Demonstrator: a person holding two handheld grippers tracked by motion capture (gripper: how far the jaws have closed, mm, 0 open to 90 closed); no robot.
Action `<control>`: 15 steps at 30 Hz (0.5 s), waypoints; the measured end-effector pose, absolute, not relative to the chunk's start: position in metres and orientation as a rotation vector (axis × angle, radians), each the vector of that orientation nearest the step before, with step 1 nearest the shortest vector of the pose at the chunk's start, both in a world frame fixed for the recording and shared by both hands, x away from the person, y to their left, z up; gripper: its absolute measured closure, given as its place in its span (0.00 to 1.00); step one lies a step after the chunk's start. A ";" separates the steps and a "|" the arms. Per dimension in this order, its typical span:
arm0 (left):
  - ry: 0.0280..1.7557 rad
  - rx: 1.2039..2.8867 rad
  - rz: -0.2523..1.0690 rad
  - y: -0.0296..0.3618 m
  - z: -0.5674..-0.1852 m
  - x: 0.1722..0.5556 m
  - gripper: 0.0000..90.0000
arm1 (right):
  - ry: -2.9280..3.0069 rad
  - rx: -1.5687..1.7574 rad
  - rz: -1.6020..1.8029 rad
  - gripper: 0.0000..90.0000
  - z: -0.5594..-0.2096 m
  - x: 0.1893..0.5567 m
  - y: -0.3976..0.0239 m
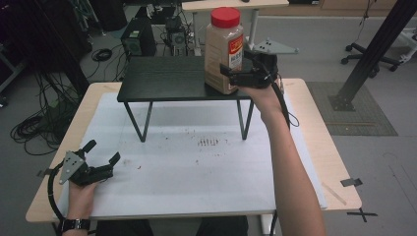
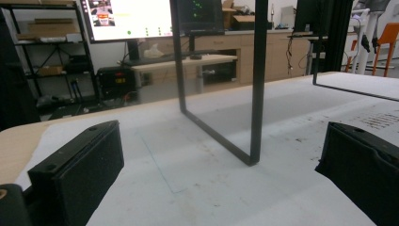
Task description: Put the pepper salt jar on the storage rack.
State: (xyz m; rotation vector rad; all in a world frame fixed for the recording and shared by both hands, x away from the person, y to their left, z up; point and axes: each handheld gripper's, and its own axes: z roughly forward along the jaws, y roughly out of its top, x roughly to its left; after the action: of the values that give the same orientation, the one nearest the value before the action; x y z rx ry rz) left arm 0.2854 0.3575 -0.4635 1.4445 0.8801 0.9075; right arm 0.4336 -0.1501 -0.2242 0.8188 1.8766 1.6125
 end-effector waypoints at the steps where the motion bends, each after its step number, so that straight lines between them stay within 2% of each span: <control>1: 0.880 1.445 0.908 0.358 -0.464 0.285 0.00 | 1.877 0.817 1.611 0.05 -0.224 0.432 -0.151; 15: 0.879 1.449 0.909 0.357 -0.464 0.285 0.00 | 1.876 0.792 1.612 0.06 -0.217 0.415 -0.163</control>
State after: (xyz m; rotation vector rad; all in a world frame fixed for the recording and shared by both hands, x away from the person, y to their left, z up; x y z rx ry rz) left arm 0.2852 0.3573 -0.4636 1.4486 0.8790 0.9092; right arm 0.4149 -0.1625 -0.2175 0.7917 1.8763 1.6123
